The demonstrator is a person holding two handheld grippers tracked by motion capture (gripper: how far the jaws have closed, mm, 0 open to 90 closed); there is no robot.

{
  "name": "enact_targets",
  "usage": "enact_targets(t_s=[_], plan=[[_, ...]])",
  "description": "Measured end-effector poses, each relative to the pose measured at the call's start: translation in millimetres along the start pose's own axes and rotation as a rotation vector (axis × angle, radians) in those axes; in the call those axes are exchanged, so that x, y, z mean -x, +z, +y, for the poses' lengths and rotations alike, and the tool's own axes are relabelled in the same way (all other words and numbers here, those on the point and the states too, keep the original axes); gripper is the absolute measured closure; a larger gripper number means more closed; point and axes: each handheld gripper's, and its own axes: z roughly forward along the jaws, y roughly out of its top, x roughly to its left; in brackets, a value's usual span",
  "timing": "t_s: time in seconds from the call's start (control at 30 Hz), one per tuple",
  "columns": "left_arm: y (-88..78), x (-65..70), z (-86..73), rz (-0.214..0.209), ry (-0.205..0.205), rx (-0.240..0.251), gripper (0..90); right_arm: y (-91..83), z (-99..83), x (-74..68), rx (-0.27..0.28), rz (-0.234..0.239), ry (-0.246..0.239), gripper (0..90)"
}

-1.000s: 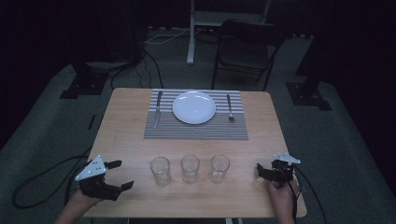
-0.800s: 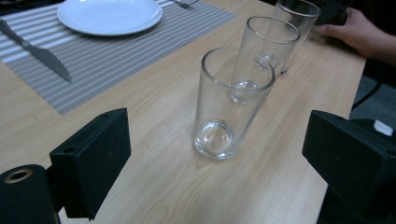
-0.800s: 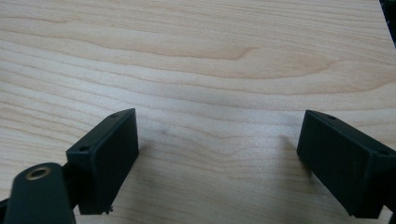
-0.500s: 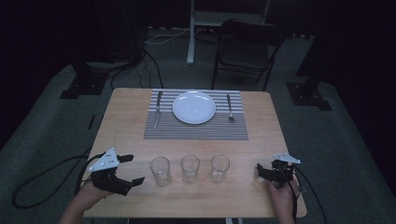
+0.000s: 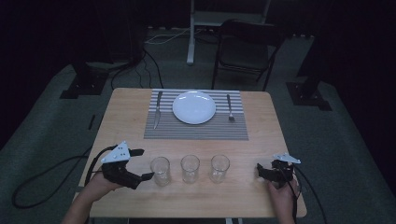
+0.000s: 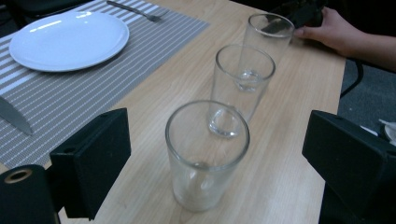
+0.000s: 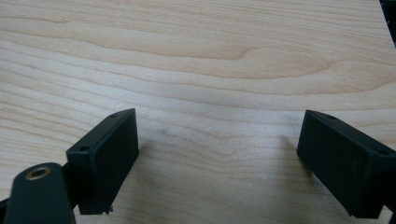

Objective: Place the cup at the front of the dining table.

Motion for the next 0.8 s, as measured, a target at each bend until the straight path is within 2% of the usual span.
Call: enact_targets(t_s=[0.37, 0.4, 0.53, 0.57, 0.6, 0.8], plan=[[22.2, 3.1, 23.7, -0.029, 0.053, -0.051, 8.3, 0.0, 0.0, 0.0, 0.0, 0.0, 0.0, 12.3], [23.9, 3.1, 24.9, -0.04, 0.056, -0.055, 8.3, 0.0, 0.0, 0.0, 0.0, 0.0, 0.0, 12.3], [33.4, 1.7, 29.4, -0.04, 0.058, -0.066, 8.3, 0.0, 0.0, 0.0, 0.0, 0.0, 0.0, 12.3], [36.7, 1.6, 30.6, -0.057, 0.06, -0.072, 8.4, 0.0, 0.0, 0.0, 0.0, 0.0, 0.0, 12.3], [39.0, 2.2, 31.5, -0.051, 0.064, -0.077, 8.3, 0.0, 0.0, 0.0, 0.0, 0.0, 0.0, 12.3], [57.7, 6.4, 41.0, -0.085, 0.079, -0.113, 8.3, 0.0, 0.0, 0.0, 0.0, 0.0, 0.0, 12.3]])
